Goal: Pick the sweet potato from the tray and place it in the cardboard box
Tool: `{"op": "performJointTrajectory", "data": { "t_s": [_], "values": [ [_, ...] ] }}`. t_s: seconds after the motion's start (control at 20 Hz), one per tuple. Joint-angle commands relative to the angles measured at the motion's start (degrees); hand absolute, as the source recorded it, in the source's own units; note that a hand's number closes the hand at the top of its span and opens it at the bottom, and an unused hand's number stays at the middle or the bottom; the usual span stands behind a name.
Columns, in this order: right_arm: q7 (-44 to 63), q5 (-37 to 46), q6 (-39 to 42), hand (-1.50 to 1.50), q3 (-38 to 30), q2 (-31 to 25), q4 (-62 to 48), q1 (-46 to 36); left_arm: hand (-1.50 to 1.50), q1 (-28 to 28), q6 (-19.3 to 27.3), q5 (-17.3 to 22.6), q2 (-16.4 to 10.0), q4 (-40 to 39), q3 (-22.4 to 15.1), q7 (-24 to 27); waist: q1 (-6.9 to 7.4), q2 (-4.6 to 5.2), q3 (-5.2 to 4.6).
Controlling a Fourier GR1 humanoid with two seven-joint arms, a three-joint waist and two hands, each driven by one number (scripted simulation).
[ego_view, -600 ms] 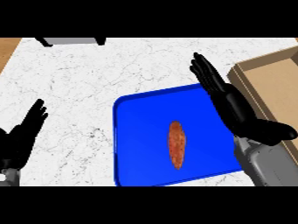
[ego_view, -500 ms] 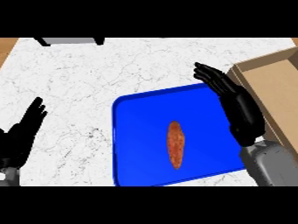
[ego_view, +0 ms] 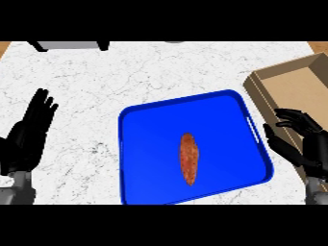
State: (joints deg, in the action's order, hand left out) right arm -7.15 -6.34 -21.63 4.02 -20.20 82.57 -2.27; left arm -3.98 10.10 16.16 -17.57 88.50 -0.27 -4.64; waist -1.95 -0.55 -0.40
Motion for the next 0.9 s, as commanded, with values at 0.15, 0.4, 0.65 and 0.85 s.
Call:
{"op": "performJointTrajectory", "data": {
  "t_s": [0.15, 0.4, 0.65, 0.85],
  "values": [
    [1.2, 7.6, -0.8, -1.5, 1.0, -7.0, 10.7, 11.9, 0.0, -1.8, 2.7, -1.7, 2.5, 4.5, -2.3, -4.5, 1.04, 0.37, 0.36],
    [16.6, 13.4, 9.4, -1.5, 8.4, -18.3, 16.7, 11.3, 0.0, -0.1, 2.2, -0.7, 3.3, 5.8, -2.6, -4.1, 1.85, 0.26, 0.14],
    [34.4, 5.8, 21.7, -1.5, 9.4, -24.8, 29.1, 7.5, 0.0, -1.9, 2.7, -1.1, 3.0, 5.1, -1.8, -4.9, 1.98, 0.38, 0.16],
    [49.8, 4.2, 21.4, -1.5, 11.9, -21.8, 38.6, 3.3, 0.0, -3.9, 1.9, -1.5, 2.2, 4.5, -1.7, -7.2, 1.94, 0.46, 0.29]
  ]
}}
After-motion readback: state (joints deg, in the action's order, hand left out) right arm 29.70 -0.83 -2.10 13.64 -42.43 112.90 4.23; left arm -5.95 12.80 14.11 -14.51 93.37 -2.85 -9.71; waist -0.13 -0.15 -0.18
